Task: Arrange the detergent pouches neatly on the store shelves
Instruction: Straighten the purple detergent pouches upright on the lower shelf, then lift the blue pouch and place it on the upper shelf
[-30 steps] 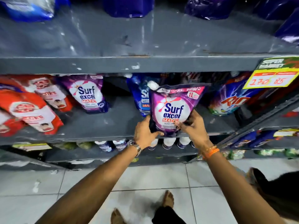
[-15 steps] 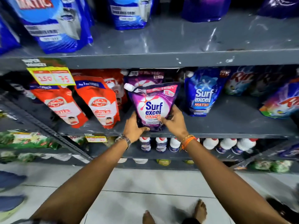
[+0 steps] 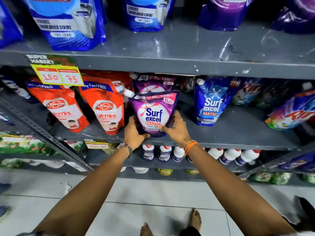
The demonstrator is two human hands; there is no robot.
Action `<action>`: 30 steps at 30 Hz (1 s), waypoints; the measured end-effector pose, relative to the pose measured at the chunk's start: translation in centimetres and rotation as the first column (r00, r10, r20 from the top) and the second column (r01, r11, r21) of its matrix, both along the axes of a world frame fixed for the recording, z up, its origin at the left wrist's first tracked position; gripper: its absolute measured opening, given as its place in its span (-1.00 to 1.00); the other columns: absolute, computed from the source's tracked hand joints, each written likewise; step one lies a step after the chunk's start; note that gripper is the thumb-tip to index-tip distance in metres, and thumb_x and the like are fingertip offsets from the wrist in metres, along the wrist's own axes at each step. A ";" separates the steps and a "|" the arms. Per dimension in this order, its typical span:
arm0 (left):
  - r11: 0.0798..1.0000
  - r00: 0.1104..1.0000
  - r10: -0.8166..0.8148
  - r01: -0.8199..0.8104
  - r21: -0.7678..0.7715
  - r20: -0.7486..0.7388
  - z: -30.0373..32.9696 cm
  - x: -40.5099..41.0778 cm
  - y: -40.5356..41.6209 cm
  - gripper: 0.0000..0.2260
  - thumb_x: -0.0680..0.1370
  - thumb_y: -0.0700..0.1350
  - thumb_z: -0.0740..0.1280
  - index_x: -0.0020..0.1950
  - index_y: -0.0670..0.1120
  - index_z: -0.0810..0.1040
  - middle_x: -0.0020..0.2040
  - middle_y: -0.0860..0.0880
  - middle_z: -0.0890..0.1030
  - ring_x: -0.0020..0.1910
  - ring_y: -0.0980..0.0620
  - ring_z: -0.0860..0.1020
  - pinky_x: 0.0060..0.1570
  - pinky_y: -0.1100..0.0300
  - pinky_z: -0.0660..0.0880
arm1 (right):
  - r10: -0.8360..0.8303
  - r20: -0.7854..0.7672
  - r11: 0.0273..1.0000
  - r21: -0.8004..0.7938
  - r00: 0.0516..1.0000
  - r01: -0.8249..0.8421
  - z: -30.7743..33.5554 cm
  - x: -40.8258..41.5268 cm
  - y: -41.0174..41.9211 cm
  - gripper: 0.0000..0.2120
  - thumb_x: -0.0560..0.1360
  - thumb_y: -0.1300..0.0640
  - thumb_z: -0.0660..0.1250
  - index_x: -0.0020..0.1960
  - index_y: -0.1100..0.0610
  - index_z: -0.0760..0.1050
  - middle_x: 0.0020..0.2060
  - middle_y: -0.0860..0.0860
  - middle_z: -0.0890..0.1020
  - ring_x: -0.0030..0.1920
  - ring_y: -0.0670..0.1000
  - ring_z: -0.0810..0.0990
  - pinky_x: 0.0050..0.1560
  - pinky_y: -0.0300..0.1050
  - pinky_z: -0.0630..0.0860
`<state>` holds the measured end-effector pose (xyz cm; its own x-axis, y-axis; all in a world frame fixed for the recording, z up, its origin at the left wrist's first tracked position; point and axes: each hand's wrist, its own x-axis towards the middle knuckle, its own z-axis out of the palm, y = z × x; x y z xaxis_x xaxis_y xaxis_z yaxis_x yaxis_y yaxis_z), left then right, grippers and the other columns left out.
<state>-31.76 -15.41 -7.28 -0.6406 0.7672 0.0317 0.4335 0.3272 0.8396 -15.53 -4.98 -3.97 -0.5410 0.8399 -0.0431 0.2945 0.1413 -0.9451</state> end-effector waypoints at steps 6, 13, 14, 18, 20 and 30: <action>0.950 0.952 0.272 -0.289 0.121 0.137 0.6 5.1 -2.4 -0.11 0.16 -0.21 0.69 0.38 -0.12 0.29 0.10 0.00 0.54 0.03 0.00 0.56 0.10 0.11 0.57 | -0.181 -0.086 0.982 -0.065 0.980 0.176 -0.9 7.3 1.9 -0.42 0.39 0.27 0.55 0.33 0.09 0.39 0.07 0.03 0.58 0.05 -0.02 0.59 0.09 -0.13 0.57; 0.985 0.970 -0.128 0.099 0.144 0.209 0.6 13.7 2.4 -0.24 0.21 -0.21 0.66 0.27 0.03 0.32 -0.01 -0.04 0.57 -0.05 -0.03 0.59 -0.05 0.28 0.56 | -0.511 -0.316 0.859 -0.150 0.799 0.490 -0.6 16.6 9.4 -0.48 0.38 0.54 0.43 0.19 0.16 0.35 -0.06 0.07 0.46 -0.16 -0.26 0.54 -0.19 -0.43 0.56; 0.981 0.963 -0.171 0.146 0.131 0.209 0.8 14.2 4.3 -0.18 0.22 -0.20 0.66 0.34 0.00 0.29 0.07 -0.04 0.56 0.02 -0.03 0.58 0.04 0.29 0.54 | -0.470 -0.298 0.882 -0.117 0.831 0.457 -0.2 17.0 10.6 -0.43 0.38 0.51 0.45 0.24 0.13 0.32 0.03 0.09 0.43 -0.05 -0.19 0.51 -0.13 -0.42 0.55; 0.965 0.936 -0.259 0.242 0.098 0.236 2.1 15.0 11.5 0.06 0.25 -0.24 0.65 0.56 -0.11 0.05 0.39 -0.12 0.38 0.35 0.00 0.40 0.29 0.22 0.35 | -0.215 -0.188 0.977 -0.041 0.958 0.211 -0.2 17.7 14.6 -0.24 0.32 0.35 0.53 0.38 -0.04 0.29 0.36 0.09 0.46 0.29 0.02 0.49 0.22 -0.04 0.55; 0.958 0.931 -0.284 0.271 0.090 0.227 2.4 15.0 14.3 0.08 0.27 -0.27 0.63 0.58 -0.16 -0.03 0.37 -0.08 0.37 0.35 0.03 0.37 0.35 0.22 0.33 | -0.124 -0.189 0.991 -0.067 0.974 0.113 -0.7 17.3 15.9 -0.22 0.34 0.44 0.49 0.43 0.03 0.26 0.30 -0.01 0.52 0.23 -0.13 0.59 0.14 -0.15 0.60; 0.967 0.961 -0.252 0.246 0.063 0.116 0.3 15.7 17.1 -0.19 0.37 -0.29 0.54 0.50 -0.22 0.17 0.34 -0.10 0.50 0.29 -0.06 0.51 0.33 -0.11 0.48 | -0.088 -0.222 0.996 -0.043 0.971 0.080 -0.9 16.5 15.4 -0.43 0.51 0.48 0.32 0.47 0.29 0.26 0.33 0.20 0.53 0.23 -0.06 0.62 0.18 -0.15 0.62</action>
<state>-16.05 1.66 -6.99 -0.4309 0.9024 0.0053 0.3898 0.1808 0.9030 0.93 10.43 -4.82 -0.4676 0.8830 0.0419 0.0850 0.0921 -0.9921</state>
